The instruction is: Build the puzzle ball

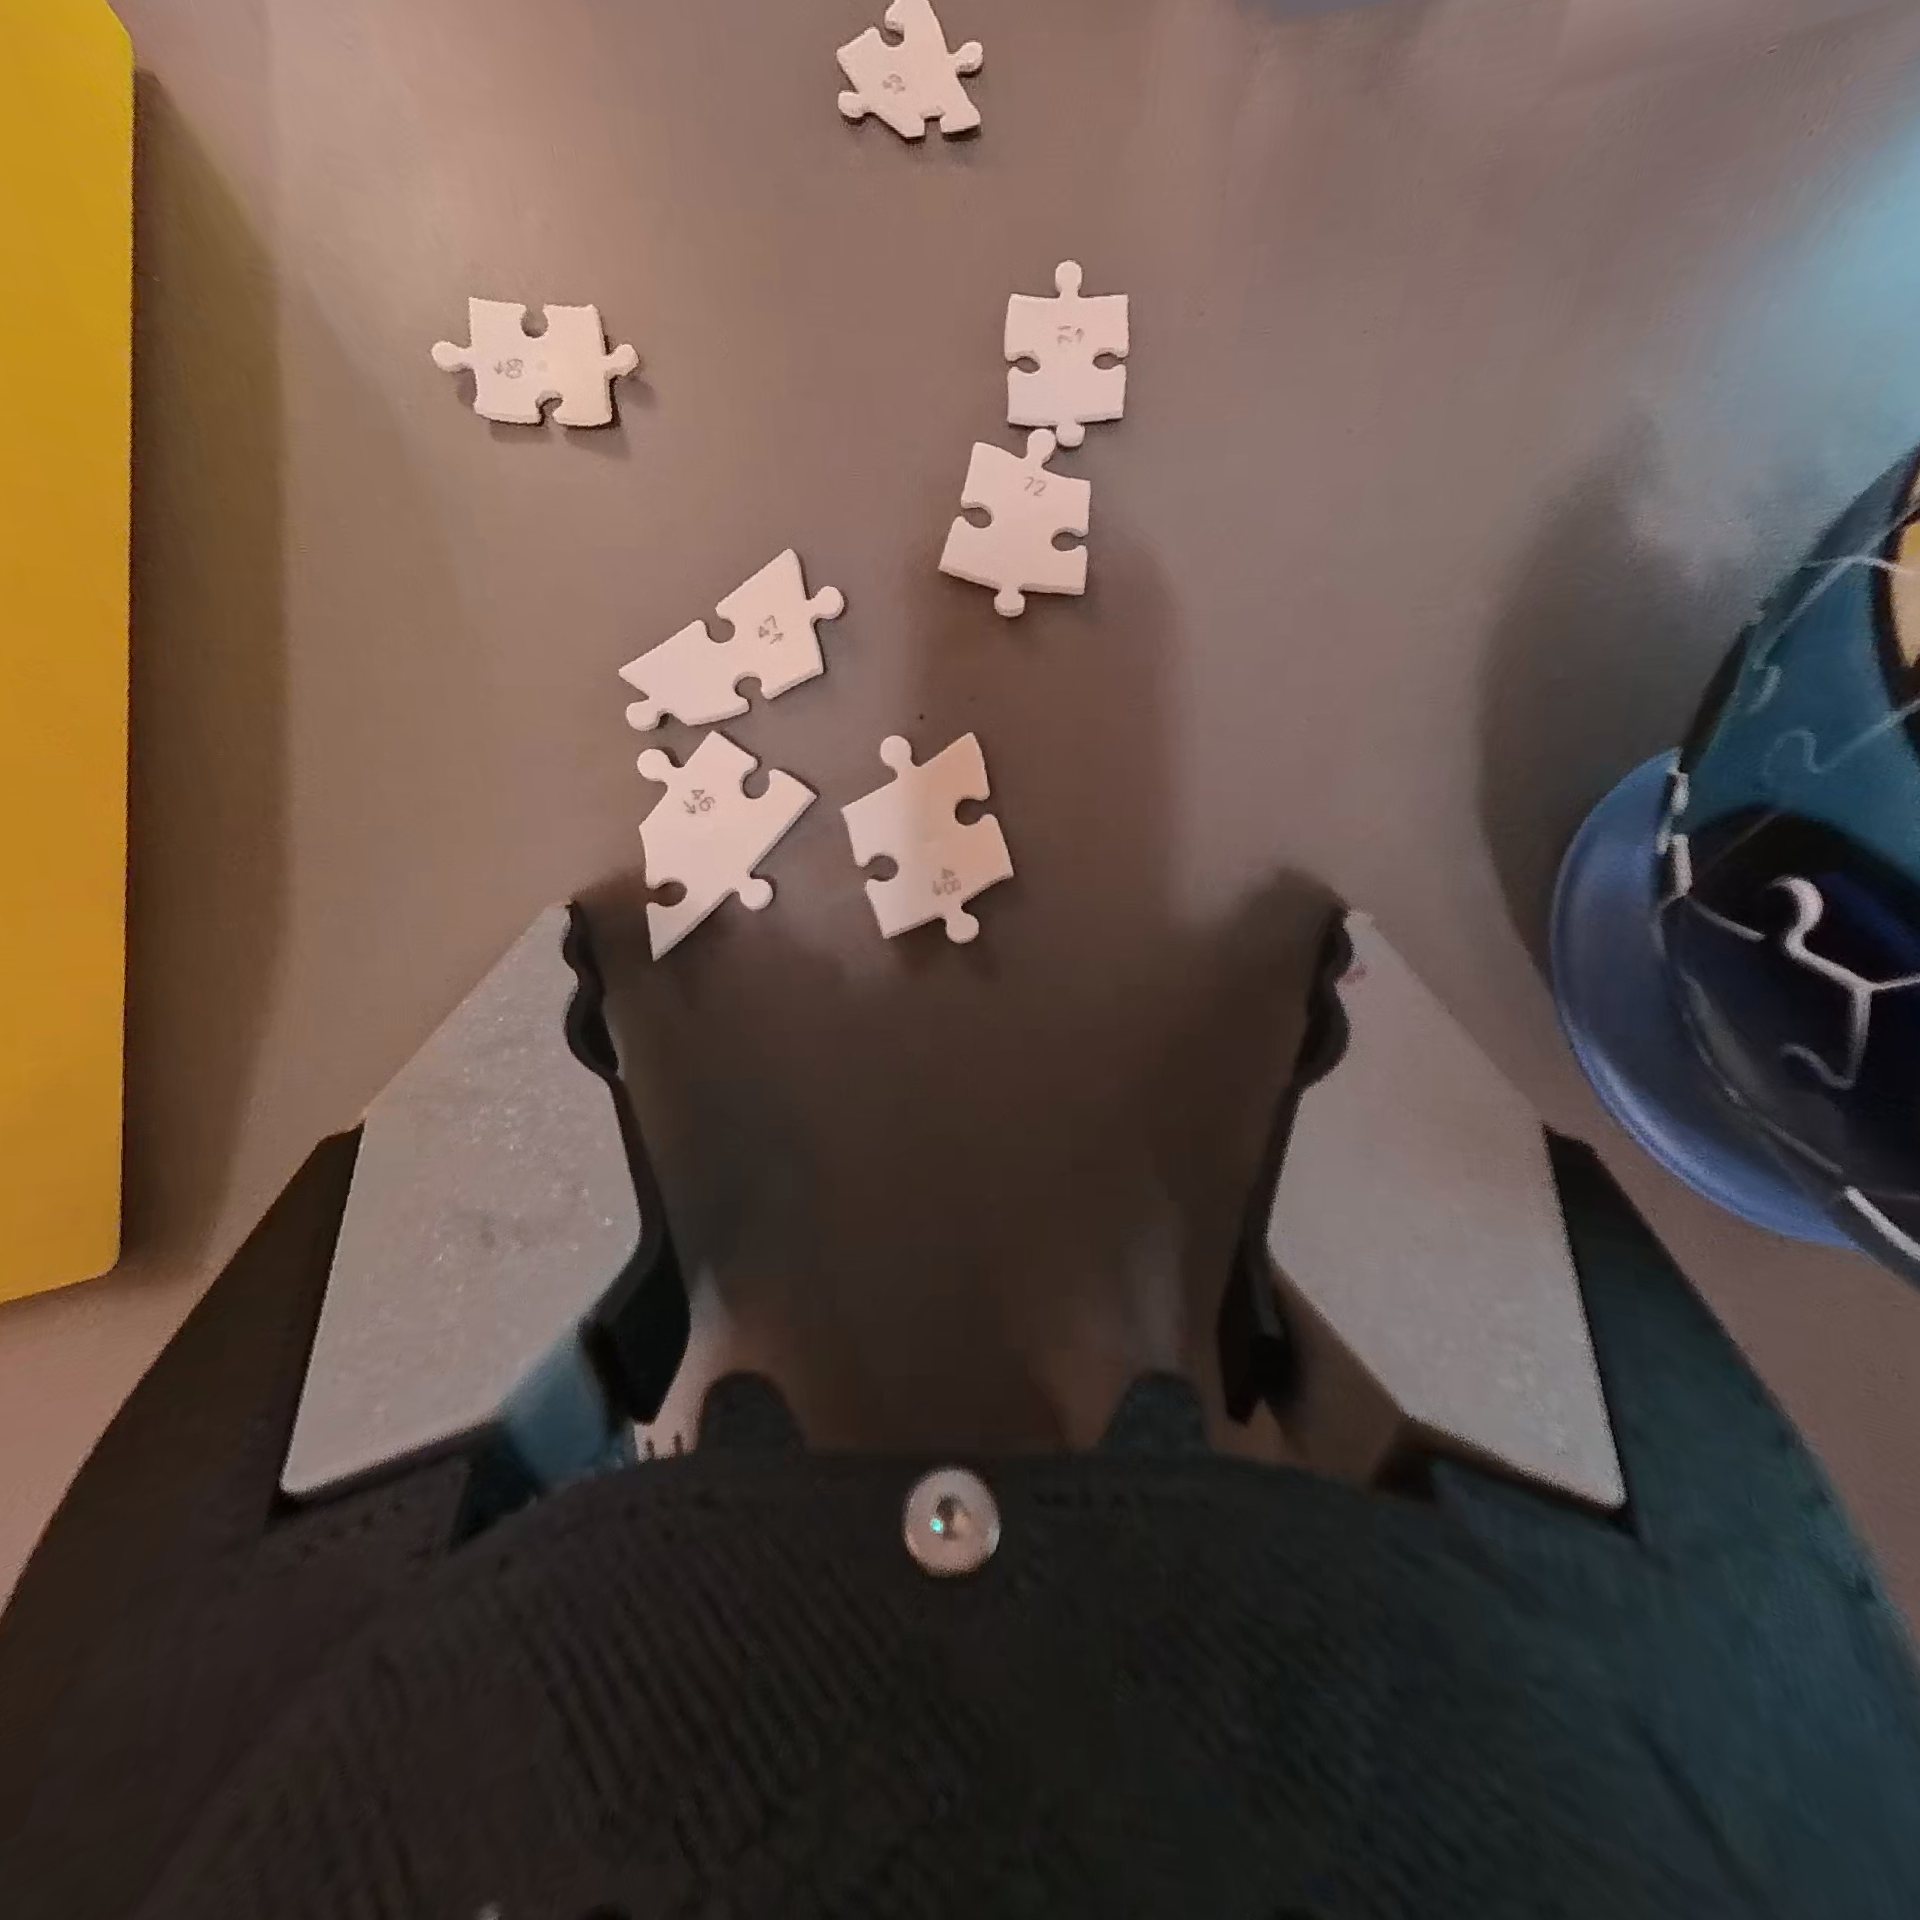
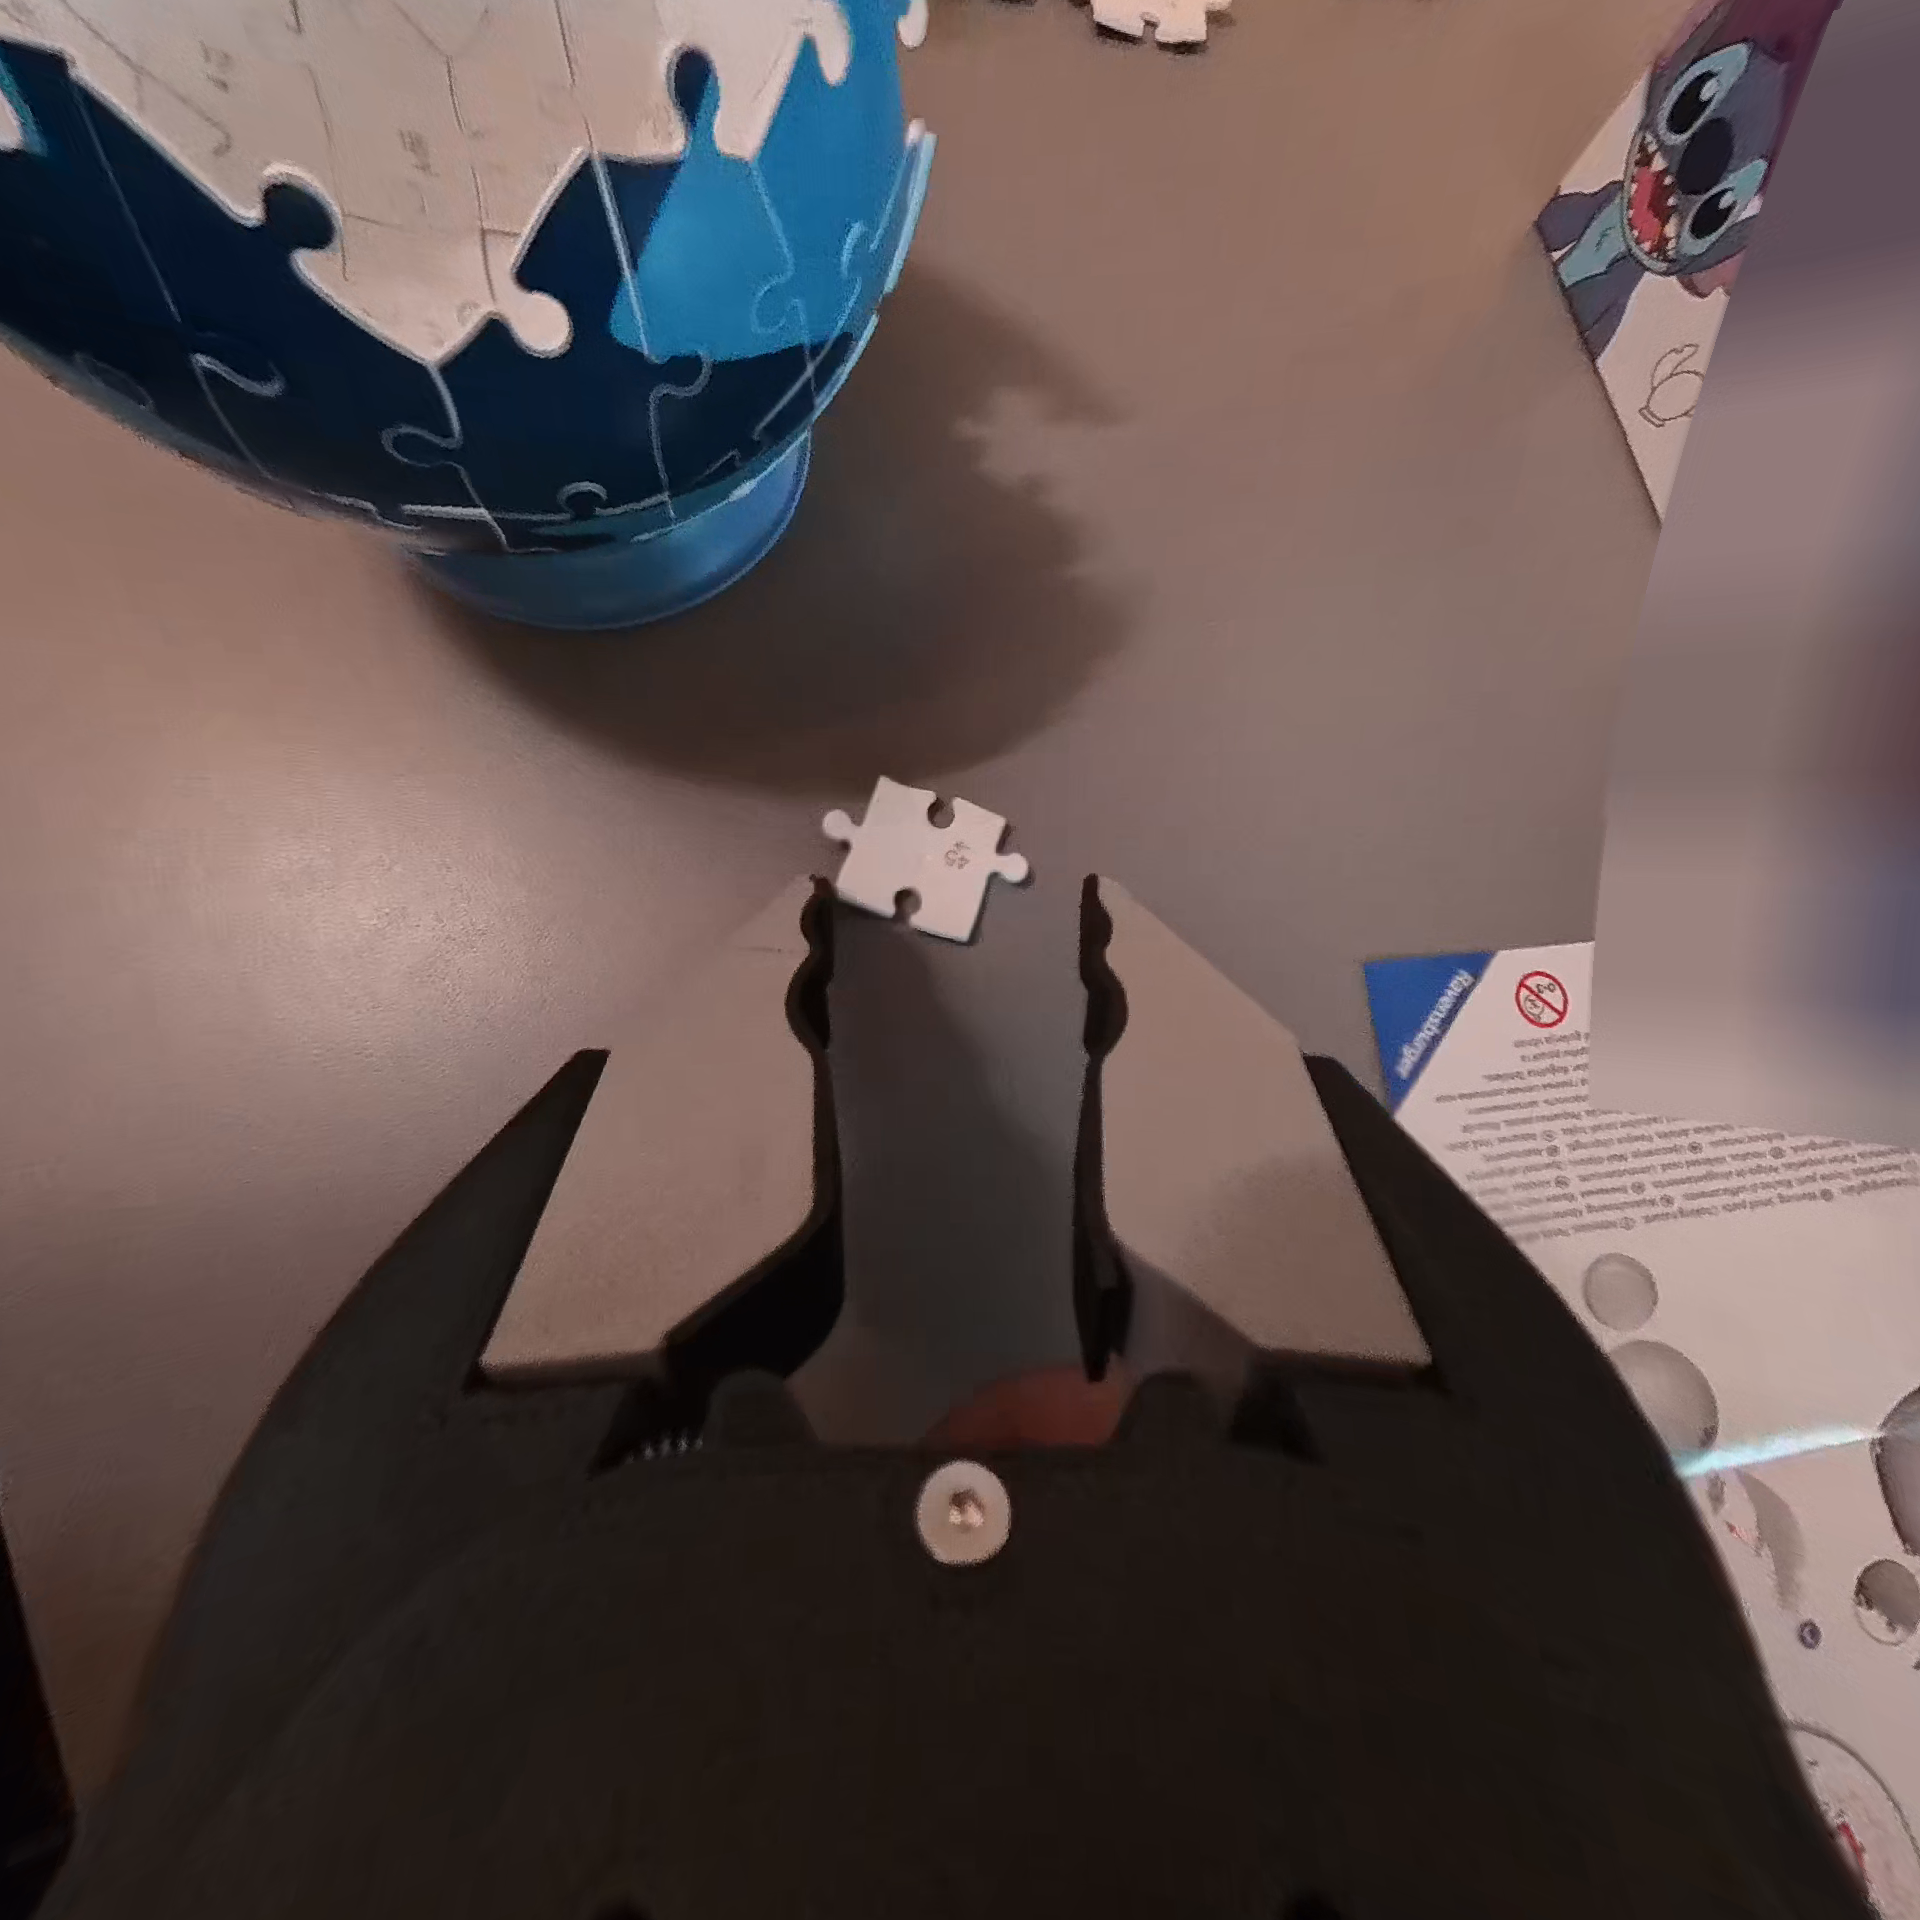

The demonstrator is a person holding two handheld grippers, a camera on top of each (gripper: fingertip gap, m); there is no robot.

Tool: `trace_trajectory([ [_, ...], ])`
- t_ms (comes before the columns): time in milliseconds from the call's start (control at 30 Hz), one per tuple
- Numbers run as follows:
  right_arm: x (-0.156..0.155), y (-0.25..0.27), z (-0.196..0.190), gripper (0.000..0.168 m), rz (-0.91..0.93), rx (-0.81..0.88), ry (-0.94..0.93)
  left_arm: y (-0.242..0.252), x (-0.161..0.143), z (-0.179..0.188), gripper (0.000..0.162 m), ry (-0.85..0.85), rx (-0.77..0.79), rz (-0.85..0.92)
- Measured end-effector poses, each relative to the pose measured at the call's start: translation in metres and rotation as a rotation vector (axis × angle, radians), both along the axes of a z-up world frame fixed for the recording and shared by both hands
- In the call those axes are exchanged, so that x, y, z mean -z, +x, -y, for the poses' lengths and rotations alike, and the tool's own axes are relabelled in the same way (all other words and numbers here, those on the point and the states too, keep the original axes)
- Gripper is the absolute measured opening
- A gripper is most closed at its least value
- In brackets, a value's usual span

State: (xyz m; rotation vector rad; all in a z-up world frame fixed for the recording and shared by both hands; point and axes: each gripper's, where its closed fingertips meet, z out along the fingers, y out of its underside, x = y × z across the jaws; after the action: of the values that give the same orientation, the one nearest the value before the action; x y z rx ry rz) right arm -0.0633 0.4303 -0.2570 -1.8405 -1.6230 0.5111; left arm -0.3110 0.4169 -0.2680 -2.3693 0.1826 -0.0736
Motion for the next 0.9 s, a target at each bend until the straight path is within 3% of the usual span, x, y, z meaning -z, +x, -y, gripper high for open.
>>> trace_trajectory([
  [67,0.002,-0.006,0.004,0.039,-0.007,-0.017,-0.013,-0.003,-0.002,0.0,0.122,0.008,-0.017,0.001],
  [133,0.002,-0.01,0.007,0.033,-0.019,-0.043,-0.016,-0.008,-0.006,0.002,0.096,0.03,-0.033,0.005],
  [300,0.001,-0.006,0.002,0.033,-0.035,-0.067,-0.01,-0.028,-0.03,0.021,0.091,0.074,-0.105,0.031],
  [433,-0.021,0.002,0.002,0.033,-0.109,-0.081,0.058,-0.013,-0.079,0.044,0.083,0.184,-0.07,0.167],
  [567,-0.058,0.015,0.009,0.033,-0.205,-0.115,0.174,0.048,-0.137,0.07,0.07,0.256,0.104,0.315],
  [700,-0.081,0.035,0.023,0.033,-0.216,-0.163,0.315,0.133,-0.176,0.089,0.062,0.28,0.305,0.29],
  [900,-0.095,0.065,0.045,0.033,-0.238,-0.171,0.392,0.266,-0.174,0.083,0.056,0.139,0.517,0.281],
])
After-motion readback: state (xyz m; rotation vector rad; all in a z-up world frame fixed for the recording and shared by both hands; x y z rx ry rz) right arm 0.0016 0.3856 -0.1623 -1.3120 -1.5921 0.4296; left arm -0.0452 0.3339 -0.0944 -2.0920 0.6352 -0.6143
